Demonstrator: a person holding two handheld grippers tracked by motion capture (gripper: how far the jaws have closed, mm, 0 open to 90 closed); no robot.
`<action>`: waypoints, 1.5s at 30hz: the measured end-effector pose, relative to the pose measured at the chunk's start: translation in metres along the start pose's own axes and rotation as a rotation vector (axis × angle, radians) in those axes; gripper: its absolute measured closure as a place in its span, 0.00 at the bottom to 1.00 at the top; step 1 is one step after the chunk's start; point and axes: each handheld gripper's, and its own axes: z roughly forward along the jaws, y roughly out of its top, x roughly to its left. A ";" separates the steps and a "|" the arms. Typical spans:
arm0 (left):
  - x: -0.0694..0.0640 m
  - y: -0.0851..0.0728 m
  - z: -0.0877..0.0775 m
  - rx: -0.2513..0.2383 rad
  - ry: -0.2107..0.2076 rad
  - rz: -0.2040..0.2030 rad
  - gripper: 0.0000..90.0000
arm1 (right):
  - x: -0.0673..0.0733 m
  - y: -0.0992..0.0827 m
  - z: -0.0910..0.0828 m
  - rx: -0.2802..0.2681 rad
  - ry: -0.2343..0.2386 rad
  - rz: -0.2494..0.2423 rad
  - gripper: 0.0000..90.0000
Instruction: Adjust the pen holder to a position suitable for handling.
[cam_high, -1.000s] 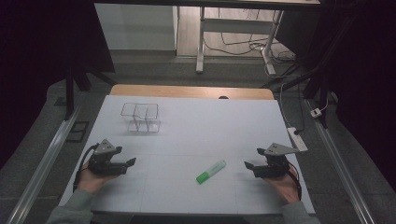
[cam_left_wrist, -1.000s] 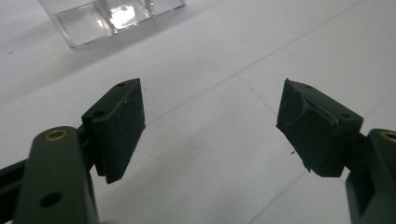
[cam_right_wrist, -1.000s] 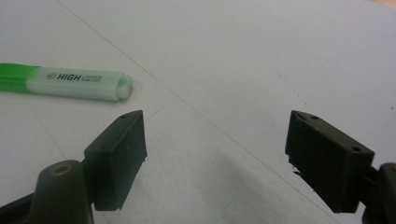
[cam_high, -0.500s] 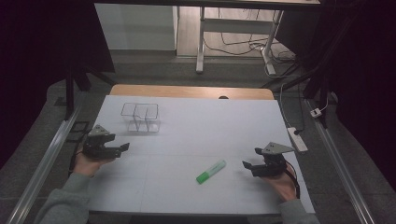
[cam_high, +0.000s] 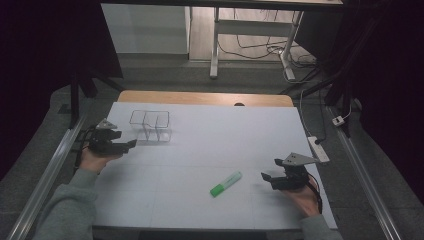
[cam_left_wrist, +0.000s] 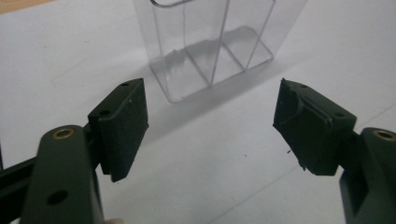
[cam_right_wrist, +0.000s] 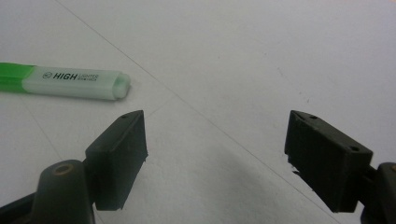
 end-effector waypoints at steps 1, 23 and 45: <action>0.002 0.001 0.001 0.004 0.004 0.000 0.29 | 0.000 0.000 0.000 0.002 -0.003 -0.001 0.22; 0.037 0.011 0.021 0.019 0.050 -0.040 0.53 | -0.002 -0.002 -0.003 -0.006 -0.014 0.008 0.23; 0.047 0.028 0.037 -0.011 0.028 -0.030 0.99 | -0.002 -0.001 -0.004 -0.011 -0.024 -0.002 0.23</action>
